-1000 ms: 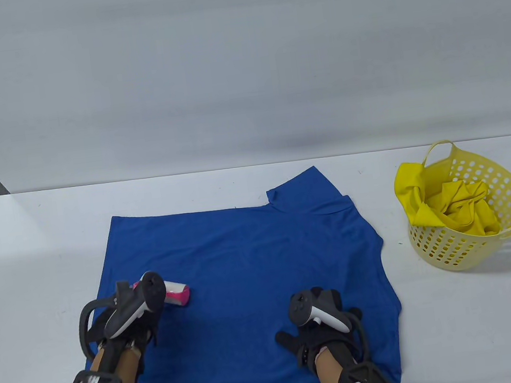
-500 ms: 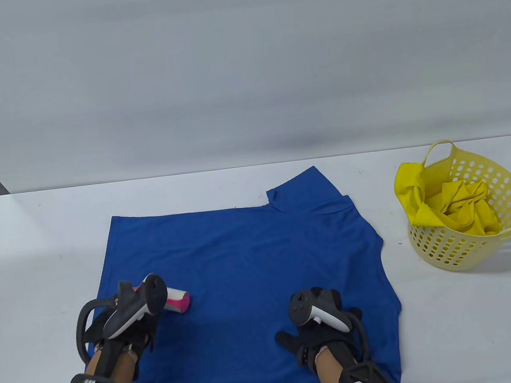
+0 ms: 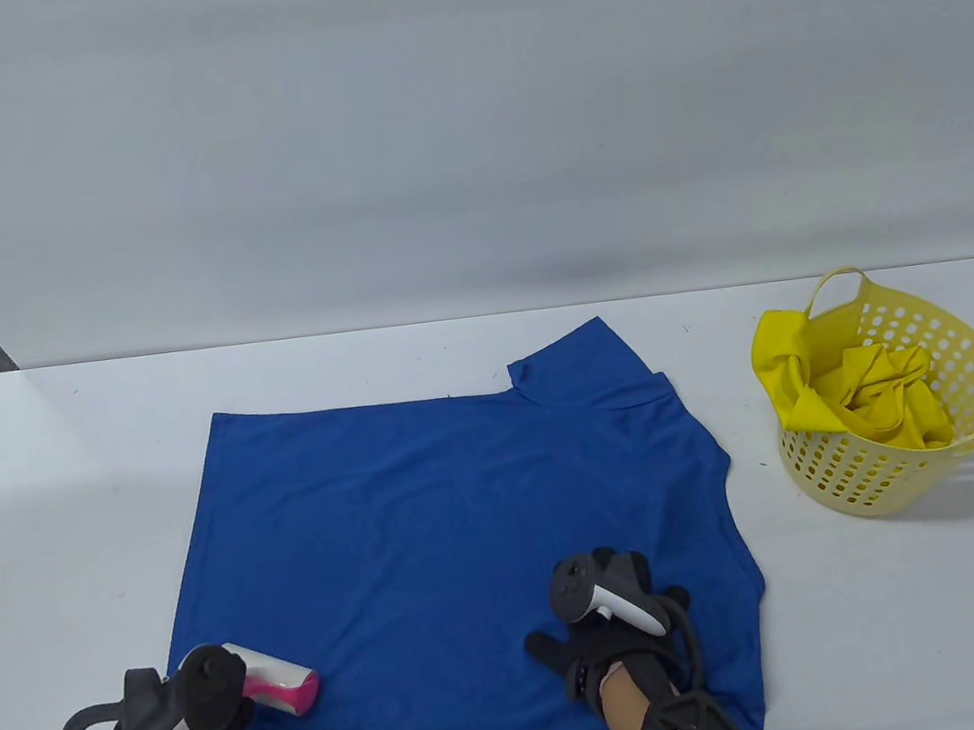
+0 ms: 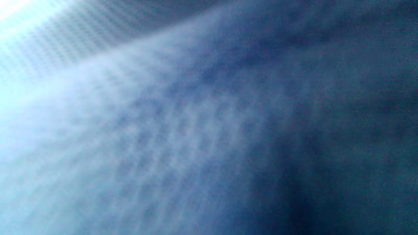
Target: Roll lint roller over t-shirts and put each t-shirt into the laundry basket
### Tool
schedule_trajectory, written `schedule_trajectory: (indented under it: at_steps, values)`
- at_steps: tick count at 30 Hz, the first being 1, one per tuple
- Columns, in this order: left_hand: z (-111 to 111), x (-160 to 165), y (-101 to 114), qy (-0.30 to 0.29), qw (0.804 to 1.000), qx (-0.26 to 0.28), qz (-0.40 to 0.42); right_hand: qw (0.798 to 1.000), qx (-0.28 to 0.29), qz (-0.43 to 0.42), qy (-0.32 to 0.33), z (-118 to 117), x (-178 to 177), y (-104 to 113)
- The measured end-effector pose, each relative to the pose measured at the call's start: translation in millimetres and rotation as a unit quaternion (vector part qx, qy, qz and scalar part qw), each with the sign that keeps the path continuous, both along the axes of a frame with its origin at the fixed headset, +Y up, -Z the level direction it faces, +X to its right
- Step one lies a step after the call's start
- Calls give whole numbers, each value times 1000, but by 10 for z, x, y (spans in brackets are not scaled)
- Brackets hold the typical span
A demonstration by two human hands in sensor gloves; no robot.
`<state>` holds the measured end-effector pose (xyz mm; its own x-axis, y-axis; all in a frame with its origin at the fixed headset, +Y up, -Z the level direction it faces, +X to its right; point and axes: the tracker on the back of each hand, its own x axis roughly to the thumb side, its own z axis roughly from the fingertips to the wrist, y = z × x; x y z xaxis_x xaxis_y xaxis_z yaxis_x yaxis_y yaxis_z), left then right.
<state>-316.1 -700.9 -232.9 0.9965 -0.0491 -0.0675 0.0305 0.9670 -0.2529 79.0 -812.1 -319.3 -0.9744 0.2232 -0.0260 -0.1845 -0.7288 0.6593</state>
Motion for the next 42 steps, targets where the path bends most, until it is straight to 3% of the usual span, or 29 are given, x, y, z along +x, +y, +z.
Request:
schedule_trajectory:
  at_steps: [6, 11, 15, 21, 28, 33, 37, 42]
  values:
    - [-339, -145, -23, 41, 996, 43, 66, 1000, 0, -2, -1, 1, 8, -3]
    - [-629, -576, 4, 130, 981, 106, 97, 1000, -1, -3, -1, 0, 12, -4]
    - [-730, -897, -10, 182, 971, 128, 91, 1000, -3, -4, -2, -2, 13, -4]
    - [-831, -1136, -249, 221, 969, 84, 72, 1000, -4, -4, -3, -3, 12, -2]
    - [-861, -1203, -523, 243, 967, 38, 71, 1000, -3, -3, -3, -5, 12, -4]
    - [-872, -1152, -624, 238, 971, -32, 0, 1000, -3, -3, -3, -5, 13, -3]
    - [-834, -970, -481, 214, 976, -7, -38, 1000, -3, -3, -3, -5, 13, -3]
    - [-674, -429, -214, 47, 997, 46, 38, 1000, 0, -9, -1, -6, 15, -2]
